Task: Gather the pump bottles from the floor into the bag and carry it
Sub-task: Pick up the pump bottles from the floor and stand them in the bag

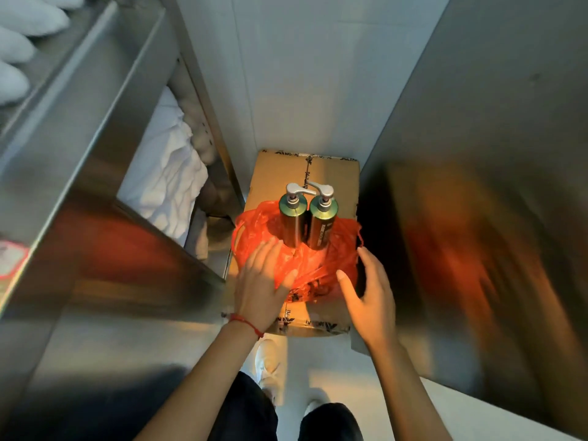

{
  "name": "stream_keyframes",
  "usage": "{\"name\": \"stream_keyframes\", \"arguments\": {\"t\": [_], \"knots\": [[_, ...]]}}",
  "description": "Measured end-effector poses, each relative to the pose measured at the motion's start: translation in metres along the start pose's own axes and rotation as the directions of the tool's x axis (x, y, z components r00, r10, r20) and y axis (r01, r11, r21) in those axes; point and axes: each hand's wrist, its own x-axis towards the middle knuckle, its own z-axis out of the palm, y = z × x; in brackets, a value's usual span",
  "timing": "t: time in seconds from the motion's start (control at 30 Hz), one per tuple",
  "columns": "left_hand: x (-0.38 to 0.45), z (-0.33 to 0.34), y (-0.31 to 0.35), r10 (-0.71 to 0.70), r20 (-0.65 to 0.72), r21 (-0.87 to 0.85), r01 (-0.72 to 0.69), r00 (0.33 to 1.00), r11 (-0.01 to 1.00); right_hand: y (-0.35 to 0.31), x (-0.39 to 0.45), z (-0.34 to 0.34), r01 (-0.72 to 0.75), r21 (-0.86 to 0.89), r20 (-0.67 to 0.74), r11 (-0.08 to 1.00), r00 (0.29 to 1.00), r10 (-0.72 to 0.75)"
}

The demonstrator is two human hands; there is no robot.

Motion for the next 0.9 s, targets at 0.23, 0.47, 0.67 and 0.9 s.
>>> {"name": "stream_keyframes", "arguments": {"t": [0.23,0.47,0.67,0.9], "knots": [[-0.088,0.006,0.029,0.061,-0.064,0.100,-0.055,0.996,0.993,0.009,-0.086,-0.041,0.099,-0.151,0.068,0.984,0.994,-0.090],[-0.154,0.012,0.063,0.079,0.050,0.157,-0.086,0.996,0.984,0.026,-0.163,-0.083,0.066,-0.261,0.071,0.963,0.996,-0.049],[-0.190,0.022,0.080,0.201,0.187,0.156,-0.231,0.962,0.960,0.046,-0.226,-0.111,-0.097,-0.299,-0.042,0.949,0.995,0.088],[-0.224,0.041,0.104,0.373,0.381,0.122,-0.446,0.846,0.887,0.063,-0.315,-0.133,-0.400,-0.248,-0.263,0.882,0.905,0.336]]}}
